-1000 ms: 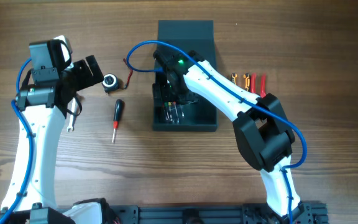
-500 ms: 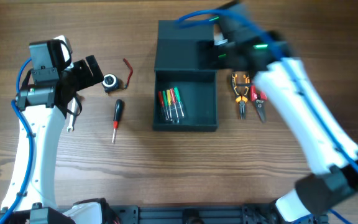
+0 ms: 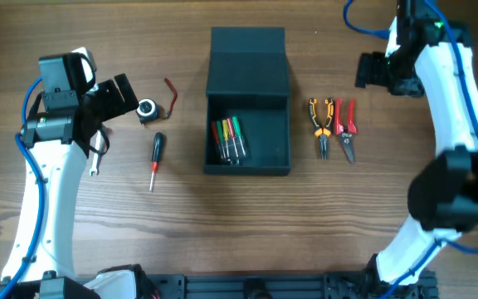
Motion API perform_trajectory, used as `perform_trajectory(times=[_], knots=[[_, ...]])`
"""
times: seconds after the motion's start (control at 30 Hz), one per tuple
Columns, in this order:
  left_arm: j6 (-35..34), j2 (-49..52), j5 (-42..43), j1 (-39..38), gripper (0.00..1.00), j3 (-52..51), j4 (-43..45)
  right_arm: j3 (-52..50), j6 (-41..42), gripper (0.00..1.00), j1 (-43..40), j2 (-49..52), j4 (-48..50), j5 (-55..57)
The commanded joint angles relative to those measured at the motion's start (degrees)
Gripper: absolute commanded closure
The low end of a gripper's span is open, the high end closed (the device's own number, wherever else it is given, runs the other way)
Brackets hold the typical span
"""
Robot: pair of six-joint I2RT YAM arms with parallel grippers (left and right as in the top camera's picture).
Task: Pack container
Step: 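Release case, move right gripper over the red-handled cutters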
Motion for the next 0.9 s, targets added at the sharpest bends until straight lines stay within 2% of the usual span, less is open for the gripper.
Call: perform_trajectory(times=[0.0, 0.13, 0.4, 0.67, 0.8, 0.87], knots=[[0.9, 0.1, 0.7, 0.3, 0.00, 1.0, 0.2, -0.2, -1.1, 0.21, 0.1, 6.7, -1.0, -5.4], [0.9, 0.1, 0.7, 0.3, 0.00, 1.0, 0.2, -0.2, -2.3, 0.29, 0.2, 11.8, -0.5, -5.8], [0.9, 0.1, 0.7, 0.3, 0.00, 1.0, 0.2, -0.6, -4.0, 0.36, 0.6, 13.3, 2.2, -5.3], [0.9, 0.1, 0.7, 0.3, 0.00, 1.0, 0.2, -9.0, -2.3, 0.38, 1.2, 13.3, 7.5, -3.4], [0.9, 0.1, 0.7, 0.3, 0.00, 1.0, 0.2, -13.2, -0.9, 0.42, 1.2, 13.3, 10.4, -3.3], [0.9, 0.1, 0.7, 0.3, 0.00, 1.0, 0.2, -13.9, -0.9, 0.47, 1.2, 13.3, 10.7, -3.3]])
